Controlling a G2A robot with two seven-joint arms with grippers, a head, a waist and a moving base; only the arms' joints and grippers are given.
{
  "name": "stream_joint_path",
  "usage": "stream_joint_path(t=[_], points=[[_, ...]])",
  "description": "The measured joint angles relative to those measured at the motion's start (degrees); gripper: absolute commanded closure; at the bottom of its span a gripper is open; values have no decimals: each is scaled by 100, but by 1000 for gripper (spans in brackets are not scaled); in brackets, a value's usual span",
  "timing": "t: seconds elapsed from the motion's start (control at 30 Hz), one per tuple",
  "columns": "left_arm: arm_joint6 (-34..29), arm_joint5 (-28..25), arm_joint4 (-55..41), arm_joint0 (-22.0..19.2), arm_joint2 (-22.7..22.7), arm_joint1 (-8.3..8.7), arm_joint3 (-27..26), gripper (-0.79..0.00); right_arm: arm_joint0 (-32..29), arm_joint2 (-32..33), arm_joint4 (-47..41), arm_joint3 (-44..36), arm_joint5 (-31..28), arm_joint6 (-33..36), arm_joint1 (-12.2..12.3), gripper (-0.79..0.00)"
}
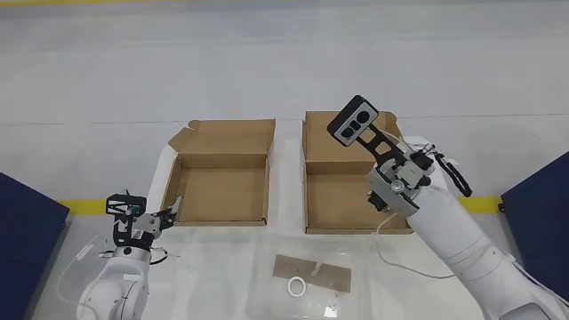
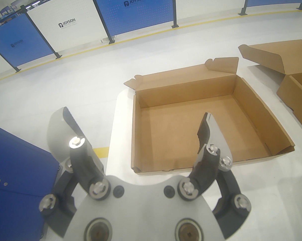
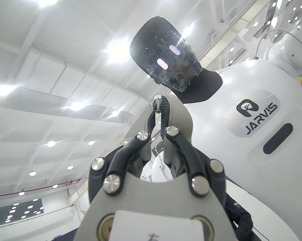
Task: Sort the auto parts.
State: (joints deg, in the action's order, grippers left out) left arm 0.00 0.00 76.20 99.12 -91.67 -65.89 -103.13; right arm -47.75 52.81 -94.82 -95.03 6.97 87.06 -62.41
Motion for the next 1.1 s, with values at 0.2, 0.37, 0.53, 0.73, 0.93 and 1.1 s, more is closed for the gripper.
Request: stream_joint_path(t=[0.2,0.37,0.53,0.73,0.93,1.1], points=[[0,0,0,0,0,0,0,-785,83,25,54,61,101,33,-104,0],[0,0,0,0,0,0,0,-785,98,90,130,67,200,30,-169,0],[0,0,0,0,0,0,0,-785,99,114,175,67,244,27,-183,0],[0,0,0,0,0,0,0,-785,42,133,167,-32,232,-57,-190,0],[0,0,0,0,0,0,0,-785,-94,193,35,-243,255,97,-271,0],[0,0,0,0,0,0,0,-785,-105,207,12,-294,305,94,-351,0]])
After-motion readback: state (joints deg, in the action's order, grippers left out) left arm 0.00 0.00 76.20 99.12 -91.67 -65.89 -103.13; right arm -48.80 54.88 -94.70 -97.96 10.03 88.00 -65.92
